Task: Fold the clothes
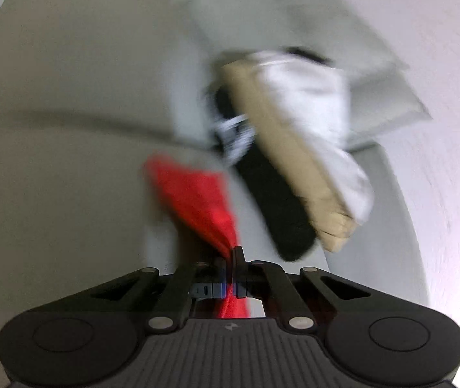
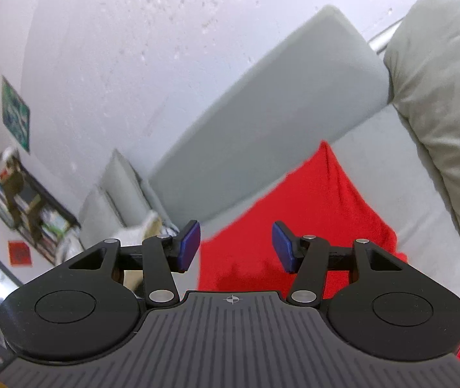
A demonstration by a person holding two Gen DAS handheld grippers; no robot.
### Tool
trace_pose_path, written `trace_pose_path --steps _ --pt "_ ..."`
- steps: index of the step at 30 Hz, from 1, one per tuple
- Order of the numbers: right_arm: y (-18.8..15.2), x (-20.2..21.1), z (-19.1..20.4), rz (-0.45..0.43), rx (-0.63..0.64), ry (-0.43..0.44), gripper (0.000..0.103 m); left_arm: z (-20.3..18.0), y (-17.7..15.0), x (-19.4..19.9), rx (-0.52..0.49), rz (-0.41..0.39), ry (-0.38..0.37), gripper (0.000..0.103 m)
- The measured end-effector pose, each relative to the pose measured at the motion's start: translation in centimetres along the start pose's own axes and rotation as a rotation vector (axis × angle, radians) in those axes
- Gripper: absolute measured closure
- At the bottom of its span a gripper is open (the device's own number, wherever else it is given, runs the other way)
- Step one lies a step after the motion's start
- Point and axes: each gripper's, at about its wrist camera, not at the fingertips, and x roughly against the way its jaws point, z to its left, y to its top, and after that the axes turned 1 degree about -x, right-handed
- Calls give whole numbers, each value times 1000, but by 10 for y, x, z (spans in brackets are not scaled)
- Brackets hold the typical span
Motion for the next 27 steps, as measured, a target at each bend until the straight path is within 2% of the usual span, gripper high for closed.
trace_pose_path --steps 3,6,8,10,11,12,14,15,17,20,23,25,27 --pt "5 13 -4 -79 -64 13 47 -32 3 43 -151 -44 -51 102" --pt "9 39 1 -202 -89 -44 46 -55 0 86 -248 -67 -80 102" --pt "10 66 15 -305 -73 -116 47 -72 -10 113 -324 -85 -94 102" --pt "6 103 36 -423 -23 -139 46 -90 -22 139 -407 -104 -110 102" --pt "4 117 44 -455 13 -154 44 -100 -32 150 -454 -115 -120 102" --pt "1 129 51 -474 48 -174 35 -111 -47 161 -515 -134 -126 102" --pt "0 134 51 -456 113 -195 22 -131 -76 183 -637 -170 -134 102" --pt "-1 136 51 -447 145 -206 21 -140 -91 189 -690 -189 -124 102" --pt "1 122 33 -372 148 -251 21 -155 -129 202 -789 -229 -105 102" --pt "-4 104 -10 -270 69 -358 25 -175 -182 220 -872 -269 -121 102" --pt "0 95 -41 -154 -87 -440 27 -203 -233 232 -956 -302 -137 102" --pt "3 100 -49 -158 -103 -435 27 -220 -265 236 -996 -311 -153 102" --pt "2 104 -47 -185 -54 -472 27 -236 -297 236 -1032 -291 -179 102"
